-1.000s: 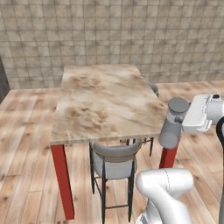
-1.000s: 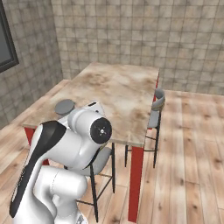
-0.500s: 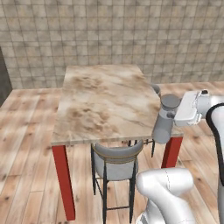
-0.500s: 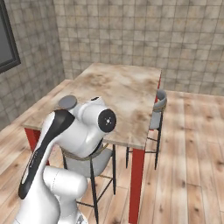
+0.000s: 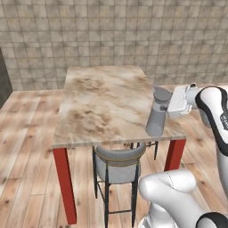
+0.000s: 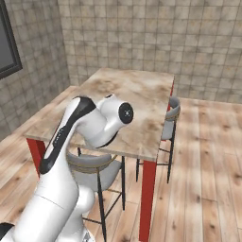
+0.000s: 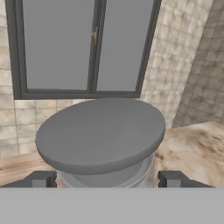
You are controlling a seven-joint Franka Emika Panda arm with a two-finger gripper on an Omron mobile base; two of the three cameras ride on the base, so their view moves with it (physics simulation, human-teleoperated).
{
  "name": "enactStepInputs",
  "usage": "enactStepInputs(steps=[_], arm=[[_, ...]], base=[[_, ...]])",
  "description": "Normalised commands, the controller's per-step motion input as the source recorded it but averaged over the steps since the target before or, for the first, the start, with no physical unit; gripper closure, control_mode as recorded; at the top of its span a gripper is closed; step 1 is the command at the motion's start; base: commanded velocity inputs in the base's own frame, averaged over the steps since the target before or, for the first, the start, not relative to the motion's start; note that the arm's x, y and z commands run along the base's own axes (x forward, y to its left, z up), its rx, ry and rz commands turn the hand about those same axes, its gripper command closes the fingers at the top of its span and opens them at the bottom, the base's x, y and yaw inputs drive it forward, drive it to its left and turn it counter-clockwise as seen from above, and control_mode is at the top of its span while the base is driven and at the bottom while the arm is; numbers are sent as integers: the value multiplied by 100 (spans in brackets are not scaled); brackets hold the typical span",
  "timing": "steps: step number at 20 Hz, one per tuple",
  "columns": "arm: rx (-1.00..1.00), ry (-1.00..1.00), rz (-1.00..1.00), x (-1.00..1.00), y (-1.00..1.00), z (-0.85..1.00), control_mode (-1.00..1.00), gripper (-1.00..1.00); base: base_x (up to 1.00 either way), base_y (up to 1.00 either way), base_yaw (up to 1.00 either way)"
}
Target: Place the pitcher and cup on the dining counter for serving.
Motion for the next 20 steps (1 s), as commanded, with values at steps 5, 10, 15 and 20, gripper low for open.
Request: enactStepInputs(steps=[5, 10, 15, 20], arm=[[0, 0, 5, 60, 1, -9, -100, 100], [0, 0, 0, 49, 0, -22, -100, 100], [0, -3, 0, 41, 0, -24, -100, 100], [0, -3, 0, 42, 0, -26, -100, 100]], base=[[0, 0, 0], [0, 0, 0], [0, 0, 0], [0, 0, 0]])
